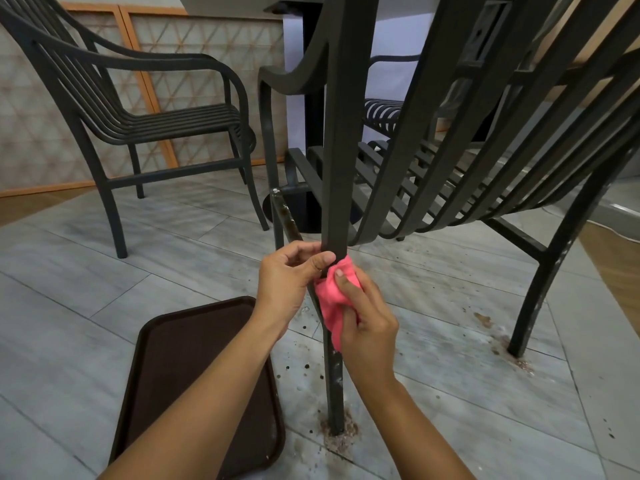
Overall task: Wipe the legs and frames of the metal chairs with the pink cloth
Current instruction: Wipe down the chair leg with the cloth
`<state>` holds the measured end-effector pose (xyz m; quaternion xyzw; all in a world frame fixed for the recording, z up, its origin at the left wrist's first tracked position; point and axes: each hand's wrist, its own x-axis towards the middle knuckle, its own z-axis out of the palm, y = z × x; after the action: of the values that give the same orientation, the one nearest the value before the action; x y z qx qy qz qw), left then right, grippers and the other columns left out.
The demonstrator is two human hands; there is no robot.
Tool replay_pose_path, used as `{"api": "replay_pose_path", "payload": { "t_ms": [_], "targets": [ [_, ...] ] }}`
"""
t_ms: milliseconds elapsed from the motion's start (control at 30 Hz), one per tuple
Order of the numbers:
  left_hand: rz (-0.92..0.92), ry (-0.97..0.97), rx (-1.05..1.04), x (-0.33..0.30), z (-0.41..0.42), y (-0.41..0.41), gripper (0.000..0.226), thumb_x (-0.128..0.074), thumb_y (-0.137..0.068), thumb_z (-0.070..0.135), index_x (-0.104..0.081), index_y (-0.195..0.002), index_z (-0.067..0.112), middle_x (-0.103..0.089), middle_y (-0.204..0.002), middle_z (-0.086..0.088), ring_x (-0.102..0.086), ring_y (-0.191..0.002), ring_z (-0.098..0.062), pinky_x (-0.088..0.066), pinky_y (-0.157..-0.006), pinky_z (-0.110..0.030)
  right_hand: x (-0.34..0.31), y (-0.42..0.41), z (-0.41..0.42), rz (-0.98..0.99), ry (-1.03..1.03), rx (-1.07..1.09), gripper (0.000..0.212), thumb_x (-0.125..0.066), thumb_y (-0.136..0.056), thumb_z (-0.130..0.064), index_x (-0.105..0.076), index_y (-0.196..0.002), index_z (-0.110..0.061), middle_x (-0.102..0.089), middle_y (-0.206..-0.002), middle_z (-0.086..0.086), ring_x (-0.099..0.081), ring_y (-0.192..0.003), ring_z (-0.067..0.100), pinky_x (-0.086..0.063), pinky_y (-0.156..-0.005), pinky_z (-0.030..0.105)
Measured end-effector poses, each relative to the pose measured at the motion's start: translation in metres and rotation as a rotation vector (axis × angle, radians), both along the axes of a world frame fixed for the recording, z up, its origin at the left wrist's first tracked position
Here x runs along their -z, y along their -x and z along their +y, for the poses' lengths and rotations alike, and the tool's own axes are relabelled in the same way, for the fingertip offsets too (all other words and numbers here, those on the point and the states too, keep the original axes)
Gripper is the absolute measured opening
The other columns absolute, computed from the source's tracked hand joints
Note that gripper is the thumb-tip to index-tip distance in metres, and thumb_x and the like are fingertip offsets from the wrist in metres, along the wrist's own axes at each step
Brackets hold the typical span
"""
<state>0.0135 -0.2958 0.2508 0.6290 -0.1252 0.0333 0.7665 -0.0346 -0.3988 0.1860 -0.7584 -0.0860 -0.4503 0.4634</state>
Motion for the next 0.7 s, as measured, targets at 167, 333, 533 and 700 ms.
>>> {"api": "replay_pose_path", "payload": {
  "t_ms": [167, 333, 533, 700],
  "targets": [
    [0.001, 0.008, -0.003, 0.002, -0.001, -0.001, 0.018, -0.072, -0.063, 0.021, -0.069, -0.081, 0.021, -0.073, -0.074, 0.007, -0.07, -0.076, -0.008, -0.054, -0.065, -0.018, 0.021, 0.001, 0.0, -0.003, 0.004, 0.013, 0.033, -0.051, -0.088, 0.0, -0.063, -0.113, -0.016, -0.057, -0.127, 0.009, -0.056, -0.113, 0.014, -0.049, -0.091, 0.018],
    [-0.001, 0.001, -0.014, 0.003, -0.001, 0.0, 0.019, -0.072, -0.062, 0.024, -0.069, -0.082, 0.022, -0.073, -0.078, 0.006, -0.07, -0.08, -0.009, -0.055, -0.069, -0.021, 0.041, 0.003, -0.002, 0.037, 0.04, 0.035, 0.034, -0.045, -0.088, -0.008, -0.061, -0.114, -0.021, -0.054, -0.128, 0.003, -0.055, -0.11, 0.011, -0.048, -0.087, 0.014],
    [0.021, -0.027, -0.017, 0.002, 0.0, 0.0, 0.02, -0.072, -0.062, 0.027, -0.069, -0.082, 0.023, -0.073, -0.079, 0.007, -0.07, -0.083, -0.011, -0.055, -0.071, -0.024, 0.061, 0.008, -0.004, 0.067, 0.086, 0.043, 0.037, -0.047, -0.087, -0.006, -0.057, -0.116, -0.026, -0.053, -0.128, 0.002, -0.058, -0.107, 0.017, -0.051, -0.085, 0.02],
    [0.035, -0.032, -0.021, 0.001, 0.0, 0.001, 0.019, -0.072, -0.063, 0.027, -0.069, -0.082, 0.024, -0.073, -0.081, 0.006, -0.07, -0.085, -0.013, -0.055, -0.074, -0.027, 0.07, 0.012, -0.006, 0.115, 0.111, 0.019, 0.04, -0.051, -0.084, 0.002, -0.059, -0.115, -0.022, -0.056, -0.127, 0.006, -0.06, -0.108, 0.022, -0.053, -0.086, 0.027]
  ]
}}
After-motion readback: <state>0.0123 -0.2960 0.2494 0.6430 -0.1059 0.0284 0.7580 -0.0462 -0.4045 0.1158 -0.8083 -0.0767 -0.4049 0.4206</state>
